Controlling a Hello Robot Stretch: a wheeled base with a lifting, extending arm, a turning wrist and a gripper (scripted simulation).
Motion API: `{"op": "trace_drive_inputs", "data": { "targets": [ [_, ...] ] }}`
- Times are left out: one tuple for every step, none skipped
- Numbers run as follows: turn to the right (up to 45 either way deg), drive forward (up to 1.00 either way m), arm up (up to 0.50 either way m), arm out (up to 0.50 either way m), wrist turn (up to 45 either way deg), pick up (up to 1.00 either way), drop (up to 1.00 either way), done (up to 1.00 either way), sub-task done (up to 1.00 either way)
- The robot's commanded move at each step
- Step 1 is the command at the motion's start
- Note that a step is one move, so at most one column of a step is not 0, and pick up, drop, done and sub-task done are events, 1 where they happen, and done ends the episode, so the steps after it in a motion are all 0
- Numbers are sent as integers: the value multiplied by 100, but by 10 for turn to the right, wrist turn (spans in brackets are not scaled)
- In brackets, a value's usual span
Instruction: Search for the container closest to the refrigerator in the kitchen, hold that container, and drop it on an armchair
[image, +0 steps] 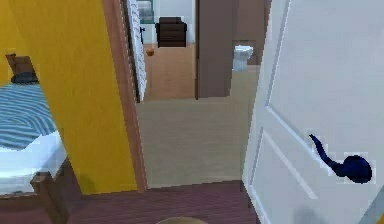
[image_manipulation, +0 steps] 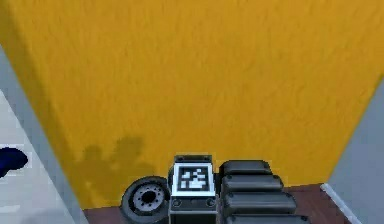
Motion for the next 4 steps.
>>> {"op": "trace_drive_inputs", "data": {
  "targets": [
    [0,90,0,0,0,0,0,0,0],
    [-150,0,0,0,0,0,0,0,0],
    [0,30,0,0,0,0,0,0,0],
    [60,0,0,0,0,0,0,0,0]
  ]
}}
